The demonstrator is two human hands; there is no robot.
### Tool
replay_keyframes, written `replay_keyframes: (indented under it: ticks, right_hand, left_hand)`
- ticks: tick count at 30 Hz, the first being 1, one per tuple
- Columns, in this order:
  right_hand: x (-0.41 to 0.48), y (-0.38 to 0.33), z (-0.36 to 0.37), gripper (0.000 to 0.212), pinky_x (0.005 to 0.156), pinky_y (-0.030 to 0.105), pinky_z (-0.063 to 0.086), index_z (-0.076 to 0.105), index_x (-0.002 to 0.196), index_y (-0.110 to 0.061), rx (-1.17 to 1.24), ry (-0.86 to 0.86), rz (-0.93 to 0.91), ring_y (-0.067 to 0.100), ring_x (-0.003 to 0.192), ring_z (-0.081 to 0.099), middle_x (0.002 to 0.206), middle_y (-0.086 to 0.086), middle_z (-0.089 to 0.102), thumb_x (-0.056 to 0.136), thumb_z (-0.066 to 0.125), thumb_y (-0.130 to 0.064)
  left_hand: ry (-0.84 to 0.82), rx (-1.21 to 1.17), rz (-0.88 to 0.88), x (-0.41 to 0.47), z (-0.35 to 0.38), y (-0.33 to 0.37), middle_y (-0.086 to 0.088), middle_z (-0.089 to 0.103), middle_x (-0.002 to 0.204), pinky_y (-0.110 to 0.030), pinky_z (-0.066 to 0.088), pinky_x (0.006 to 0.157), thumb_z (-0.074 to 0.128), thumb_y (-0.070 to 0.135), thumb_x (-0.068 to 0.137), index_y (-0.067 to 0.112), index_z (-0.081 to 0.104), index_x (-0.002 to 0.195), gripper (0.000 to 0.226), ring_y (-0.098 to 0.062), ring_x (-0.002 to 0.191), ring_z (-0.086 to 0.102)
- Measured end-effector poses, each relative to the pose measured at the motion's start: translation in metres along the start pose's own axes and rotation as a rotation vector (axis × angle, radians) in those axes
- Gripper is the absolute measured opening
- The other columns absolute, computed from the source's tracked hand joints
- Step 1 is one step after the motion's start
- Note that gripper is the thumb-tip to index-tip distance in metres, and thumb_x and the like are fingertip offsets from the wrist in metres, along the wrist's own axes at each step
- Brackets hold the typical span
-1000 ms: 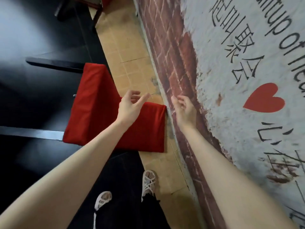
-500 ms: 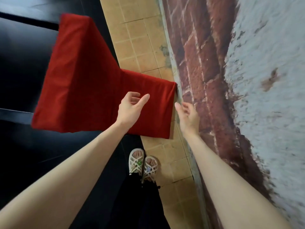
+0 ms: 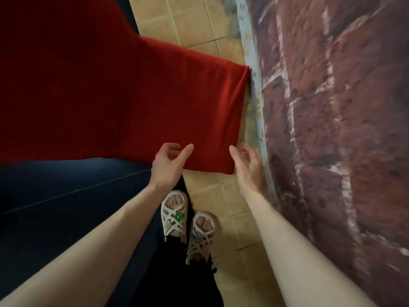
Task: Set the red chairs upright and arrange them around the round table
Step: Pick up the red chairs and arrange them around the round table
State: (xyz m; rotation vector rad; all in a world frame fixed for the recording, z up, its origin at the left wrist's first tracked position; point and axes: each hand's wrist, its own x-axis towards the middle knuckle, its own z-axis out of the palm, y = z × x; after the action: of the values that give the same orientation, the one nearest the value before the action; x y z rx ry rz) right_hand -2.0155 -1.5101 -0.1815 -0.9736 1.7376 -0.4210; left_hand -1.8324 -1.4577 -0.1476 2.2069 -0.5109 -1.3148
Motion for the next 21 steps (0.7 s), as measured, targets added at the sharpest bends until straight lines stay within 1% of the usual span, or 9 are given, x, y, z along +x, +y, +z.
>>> replay_keyframes:
  ticks: [3,5,8,10,13,16,17,18,21]
  right_hand:
    - [0.018,0.041,0.012,0.053,0.062,-0.006,0.035,0.057,0.129,-0.019,0.028,-0.004,0.040,-0.015,0.087,0.051,0.099,-0.019,0.056,0.087,0.066,-0.051]
    - [0.029,0.061,0.020,0.055,0.062,-0.007,0.034,0.055,0.131,-0.019,0.026,0.000,0.059,-0.014,0.088,0.050,0.107,-0.012,0.059,0.087,0.066,-0.051]
    - [0.045,0.088,0.030,0.058,0.062,-0.003,0.034,0.054,0.133,-0.021,0.033,0.009,0.083,-0.008,0.093,0.052,0.119,-0.007,0.059,0.086,0.066,-0.053]
    - [0.055,0.104,0.036,0.060,0.067,0.000,0.034,0.053,0.133,-0.023,0.050,0.002,0.098,-0.002,0.100,0.054,0.123,-0.007,0.057,0.085,0.067,-0.054]
    - [0.069,0.124,0.044,0.061,0.088,0.013,0.038,0.053,0.134,-0.023,0.086,-0.006,0.112,0.007,0.117,0.052,0.132,-0.005,0.055,0.083,0.070,-0.053]
    - [0.084,0.143,0.052,0.069,0.107,0.031,0.040,0.049,0.139,-0.020,0.116,-0.006,0.133,0.014,0.127,0.051,0.141,0.001,0.053,0.082,0.072,-0.052]
    - [0.088,0.148,0.055,0.073,0.109,0.033,0.040,0.047,0.141,-0.021,0.104,-0.010,0.138,0.015,0.128,0.050,0.141,0.002,0.052,0.080,0.072,-0.055]
    - [0.092,0.155,0.057,0.078,0.109,0.036,0.040,0.045,0.142,-0.023,0.096,-0.019,0.142,0.017,0.128,0.051,0.142,0.002,0.052,0.078,0.072,-0.058]
    - [0.104,0.167,0.064,0.091,0.108,0.042,0.043,0.040,0.144,-0.027,0.095,-0.045,0.161,0.020,0.126,0.052,0.141,0.003,0.051,0.070,0.073,-0.067]
  left_hand:
    - [0.000,-0.027,-0.039,0.021,0.023,-0.035,0.016,0.057,0.097,-0.015,0.040,0.069,0.063,0.056,0.086,0.023,0.055,0.117,0.046,0.003,0.088,0.053]
    - [0.007,-0.035,-0.055,0.034,0.034,-0.052,0.015,0.057,0.098,-0.015,0.041,0.070,0.064,0.055,0.086,0.020,0.055,0.119,0.049,0.003,0.088,0.053]
    - [0.010,-0.040,-0.086,0.054,0.050,-0.077,0.014,0.055,0.098,-0.017,0.041,0.071,0.063,0.055,0.087,0.017,0.054,0.122,0.053,0.002,0.088,0.053]
    - [0.010,-0.041,-0.111,0.066,0.060,-0.091,0.015,0.054,0.098,-0.022,0.043,0.077,0.063,0.057,0.086,0.016,0.052,0.125,0.058,-0.003,0.091,0.054]
    - [0.011,-0.044,-0.164,0.080,0.073,-0.109,0.013,0.054,0.098,-0.032,0.046,0.091,0.063,0.061,0.083,0.013,0.049,0.129,0.068,-0.015,0.104,0.056]
    - [-0.012,-0.099,-0.266,0.092,0.088,-0.127,-0.010,0.062,0.118,-0.046,0.046,0.102,0.064,0.068,0.077,0.004,0.050,0.130,0.085,-0.026,0.113,0.058]
    - [-0.017,-0.120,-0.292,0.095,0.093,-0.131,-0.015,0.061,0.125,-0.047,0.045,0.104,0.065,0.070,0.075,0.002,0.049,0.133,0.091,-0.028,0.116,0.057]
    - [-0.012,-0.144,-0.313,0.099,0.098,-0.137,-0.014,0.059,0.130,-0.048,0.045,0.105,0.066,0.071,0.073,0.003,0.045,0.137,0.096,-0.028,0.118,0.057]
    - [0.030,-0.238,-0.373,0.110,0.113,-0.145,-0.003,0.052,0.138,-0.046,0.044,0.106,0.071,0.071,0.066,0.010,0.027,0.149,0.112,-0.025,0.122,0.054]
